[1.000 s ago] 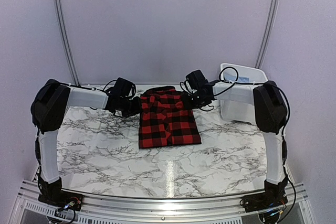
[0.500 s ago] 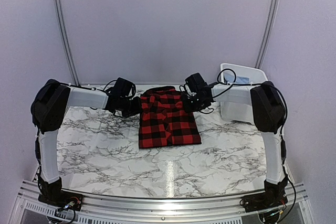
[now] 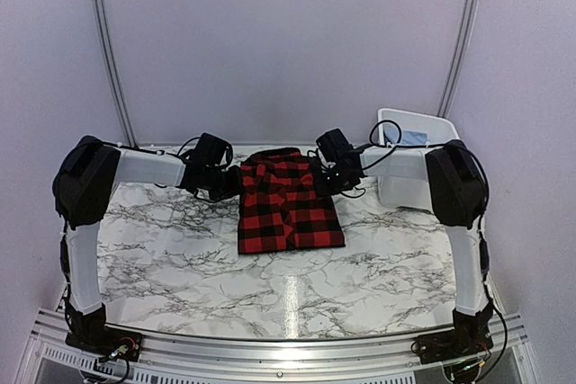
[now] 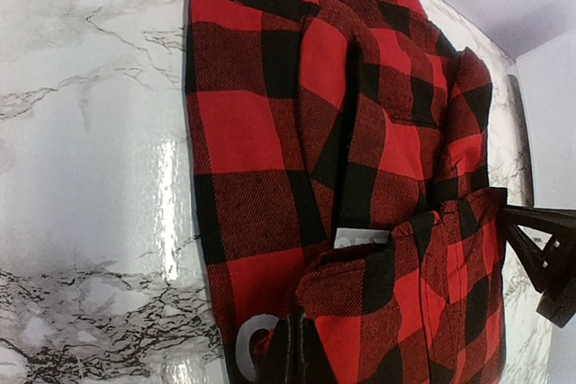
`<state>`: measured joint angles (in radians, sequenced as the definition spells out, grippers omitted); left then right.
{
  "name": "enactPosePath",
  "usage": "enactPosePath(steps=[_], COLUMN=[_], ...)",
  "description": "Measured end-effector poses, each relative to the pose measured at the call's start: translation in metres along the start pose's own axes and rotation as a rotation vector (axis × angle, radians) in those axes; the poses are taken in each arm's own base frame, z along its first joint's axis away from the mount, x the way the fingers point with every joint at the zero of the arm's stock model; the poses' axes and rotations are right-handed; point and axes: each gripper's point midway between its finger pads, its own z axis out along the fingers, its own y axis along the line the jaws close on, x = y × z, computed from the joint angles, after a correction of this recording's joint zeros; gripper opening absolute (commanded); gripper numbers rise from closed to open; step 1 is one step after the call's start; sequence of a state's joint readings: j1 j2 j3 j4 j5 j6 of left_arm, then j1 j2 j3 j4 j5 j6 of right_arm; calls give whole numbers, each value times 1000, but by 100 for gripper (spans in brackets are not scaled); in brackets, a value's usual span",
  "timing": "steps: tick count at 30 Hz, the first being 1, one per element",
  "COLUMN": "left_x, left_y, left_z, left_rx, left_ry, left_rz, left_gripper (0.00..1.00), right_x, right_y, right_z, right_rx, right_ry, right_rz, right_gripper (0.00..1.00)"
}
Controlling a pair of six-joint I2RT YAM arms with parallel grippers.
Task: Fold and stack the long sleeve shirts
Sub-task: Adjust the 2/3-rectangle-folded shirt at the center of the board.
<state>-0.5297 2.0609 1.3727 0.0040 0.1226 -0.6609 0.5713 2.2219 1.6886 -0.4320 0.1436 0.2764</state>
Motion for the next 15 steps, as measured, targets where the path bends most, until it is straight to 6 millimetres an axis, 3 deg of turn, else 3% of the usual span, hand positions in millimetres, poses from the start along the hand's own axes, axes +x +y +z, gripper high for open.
enactPosePath(steps=[8,15], left_x=[-5,-6], left_y=[-6,-8], left_z=[-6,3], left_rx=[17,26], left_ry=[-19,-13], left_rz=[13,24], left_gripper=[1,2], right_x=[-26,-18], right_y=[-3,-8], right_z=[-39,-29], right_rx=[22,44], right_ry=[-80,-60], right_rz=[9,13], right_gripper=[0,1])
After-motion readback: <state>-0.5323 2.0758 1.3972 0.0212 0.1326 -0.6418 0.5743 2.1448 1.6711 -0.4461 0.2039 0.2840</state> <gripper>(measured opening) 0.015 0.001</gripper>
